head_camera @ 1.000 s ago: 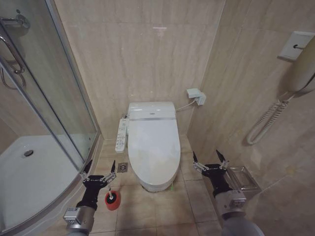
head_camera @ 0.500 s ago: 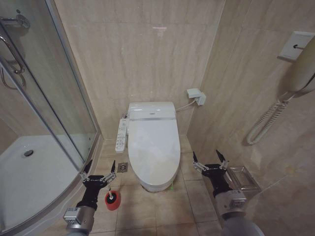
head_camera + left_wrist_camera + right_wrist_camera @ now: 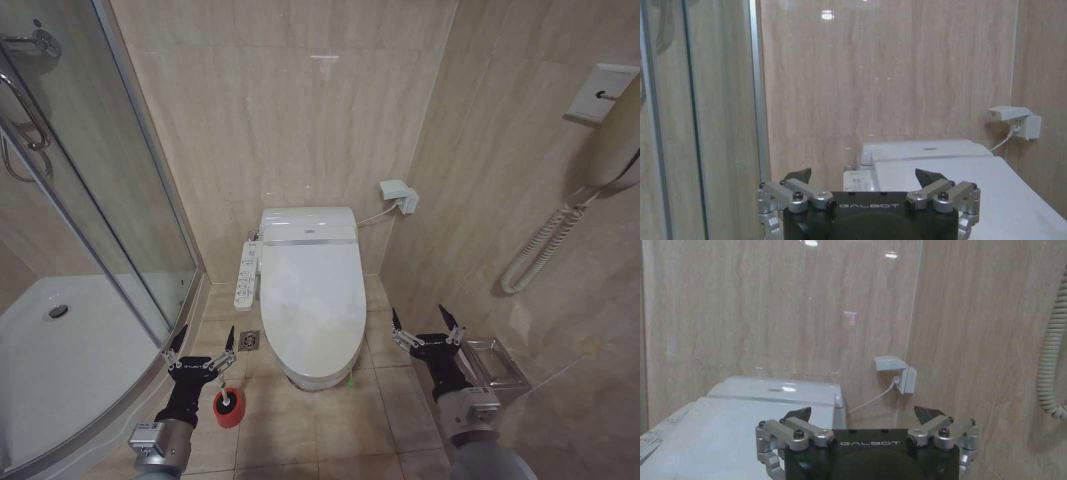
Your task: Open the toilet lid, clean the toilet bowl with a toilet brush, close the toilet lid, and flush.
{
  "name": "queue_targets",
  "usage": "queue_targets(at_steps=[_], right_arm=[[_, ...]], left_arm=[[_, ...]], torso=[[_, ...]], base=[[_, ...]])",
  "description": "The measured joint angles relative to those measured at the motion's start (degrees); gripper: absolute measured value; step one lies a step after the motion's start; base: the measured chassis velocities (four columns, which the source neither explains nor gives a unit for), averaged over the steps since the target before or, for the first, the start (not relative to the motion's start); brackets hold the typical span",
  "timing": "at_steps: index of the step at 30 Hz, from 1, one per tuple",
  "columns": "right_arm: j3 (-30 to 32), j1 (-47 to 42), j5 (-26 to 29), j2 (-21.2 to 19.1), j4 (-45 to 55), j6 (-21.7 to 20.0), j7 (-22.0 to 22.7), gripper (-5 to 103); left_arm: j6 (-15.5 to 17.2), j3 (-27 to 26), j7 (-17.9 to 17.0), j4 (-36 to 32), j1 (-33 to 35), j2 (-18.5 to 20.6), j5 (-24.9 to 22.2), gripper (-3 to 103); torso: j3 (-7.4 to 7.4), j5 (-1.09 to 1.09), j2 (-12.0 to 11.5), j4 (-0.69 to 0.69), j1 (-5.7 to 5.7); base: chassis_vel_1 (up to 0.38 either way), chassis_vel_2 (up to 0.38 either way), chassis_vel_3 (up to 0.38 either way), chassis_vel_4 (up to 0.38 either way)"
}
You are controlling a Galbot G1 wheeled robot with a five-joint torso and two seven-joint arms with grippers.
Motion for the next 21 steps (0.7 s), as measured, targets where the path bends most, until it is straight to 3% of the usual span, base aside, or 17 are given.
queue_targets(at_steps=[21], right_arm=[[0.00, 0.00, 0.00, 0.00, 0.00, 0.00, 0.00, 100]], left_arm=[[0.00, 0.00, 0.00, 0.00, 0.00, 0.00, 0.00, 100]], torso=[[0.00, 0.00, 0.00, 0.00, 0.00]], base=[[0.000, 0.000, 0.000, 0.000]])
